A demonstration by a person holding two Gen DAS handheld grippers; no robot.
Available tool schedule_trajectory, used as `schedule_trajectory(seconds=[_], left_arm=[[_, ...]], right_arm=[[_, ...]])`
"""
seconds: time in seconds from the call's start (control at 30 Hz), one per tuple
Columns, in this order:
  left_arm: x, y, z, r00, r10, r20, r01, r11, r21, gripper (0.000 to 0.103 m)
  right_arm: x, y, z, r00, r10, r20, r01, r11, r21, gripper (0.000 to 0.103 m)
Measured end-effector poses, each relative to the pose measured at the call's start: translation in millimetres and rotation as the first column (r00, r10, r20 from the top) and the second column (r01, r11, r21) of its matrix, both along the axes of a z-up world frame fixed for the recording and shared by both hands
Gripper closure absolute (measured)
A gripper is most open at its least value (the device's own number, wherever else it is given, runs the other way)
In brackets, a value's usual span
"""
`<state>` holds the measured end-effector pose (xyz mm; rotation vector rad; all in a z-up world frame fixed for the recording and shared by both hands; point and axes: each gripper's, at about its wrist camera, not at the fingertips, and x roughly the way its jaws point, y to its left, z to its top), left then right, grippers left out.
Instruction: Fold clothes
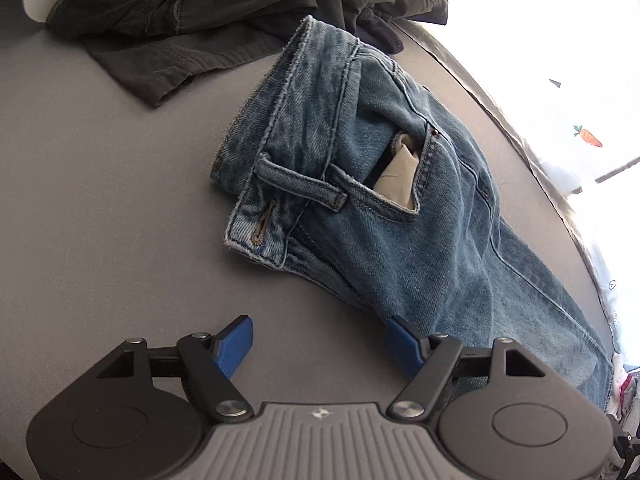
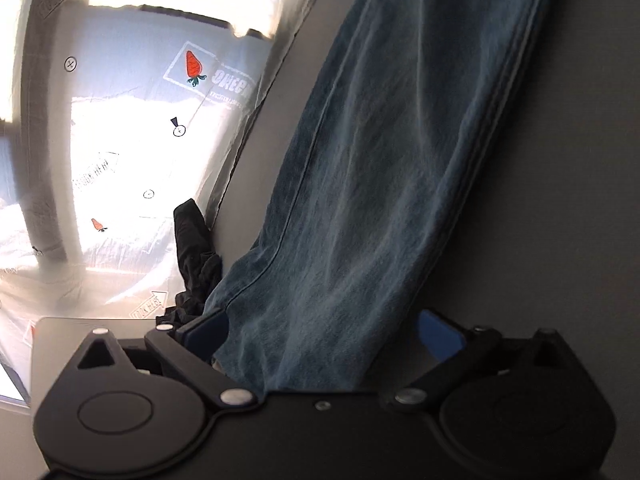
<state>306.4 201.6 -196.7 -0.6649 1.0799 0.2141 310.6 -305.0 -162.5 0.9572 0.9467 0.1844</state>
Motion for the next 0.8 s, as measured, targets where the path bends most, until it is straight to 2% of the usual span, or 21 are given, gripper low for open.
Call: schedule_trajectory(seconds=[0.03, 0.07, 0.1, 0.17, 0.23, 0.27, 0.33, 0.47, 0.53, 0.67, 0.8], left_arm=[[0, -1, 0, 1.0, 0.006, -0.002, -0.006, 1.0, 0.004, 0.028], [0, -2, 0, 1.0, 0.01, -0.001, -0.01, 1.0, 0.005, 0.028], [-1, -3, 1, 1.0, 0.013, 0.008, -0.013, 1.0, -0.006, 0.028], [2, -7, 1, 0.999, 0.018, 0.026, -0.017, 0.999, -0.034, 0.027], [4, -10, 0, 0.999, 0.025, 0.034, -0.023, 0.999, -0.044, 0.024], [6, -12, -1, 0.999, 0.027, 0.035, -0.026, 0.999, -0.045, 0.024], [9, -14, -2, 0.999, 0.033, 0.029, -0.032, 0.999, -0.04, 0.024], [17, -20, -3, 0.999, 0.048, 0.018, -0.048, 0.999, -0.008, 0.023], [20, -20, -3, 0.997, 0.069, 0.024, -0.069, 0.998, 0.006, 0.022], [24, -18, -1, 0.992, 0.12, 0.041, -0.121, 0.992, 0.034, 0.018], [31, -11, -8, 0.98, 0.197, 0.018, -0.197, 0.98, 0.04, 0.014]], right_arm=[[1, 2, 11, 0.999, 0.016, 0.038, -0.011, 0.991, -0.135, 0.0], [3, 6, 22, 0.996, 0.043, 0.075, -0.019, 0.957, -0.289, 0.0], [5, 12, 31, 0.991, 0.079, 0.112, -0.023, 0.902, -0.432, 0.0], [9, 28, 35, 0.973, 0.173, 0.153, -0.025, 0.736, -0.676, 0.0], [18, 36, 26, 0.966, 0.23, 0.121, -0.049, 0.62, -0.783, 0.0], [22, 36, 19, 0.964, 0.245, 0.099, -0.066, 0.585, -0.808, 0.0], [29, 28, 5, 0.971, 0.232, 0.065, -0.08, 0.567, -0.82, 0.0], [42, 17, -16, 0.982, 0.186, 0.036, -0.08, 0.581, -0.81, 0.0], [46, 13, -23, 0.984, 0.176, 0.033, -0.076, 0.575, -0.815, 0.0], [47, 6, -29, 0.971, 0.227, 0.074, -0.066, 0.552, -0.831, 0.0], [39, -6, -34, 0.958, 0.257, 0.125, -0.049, 0.579, -0.814, 0.0]])
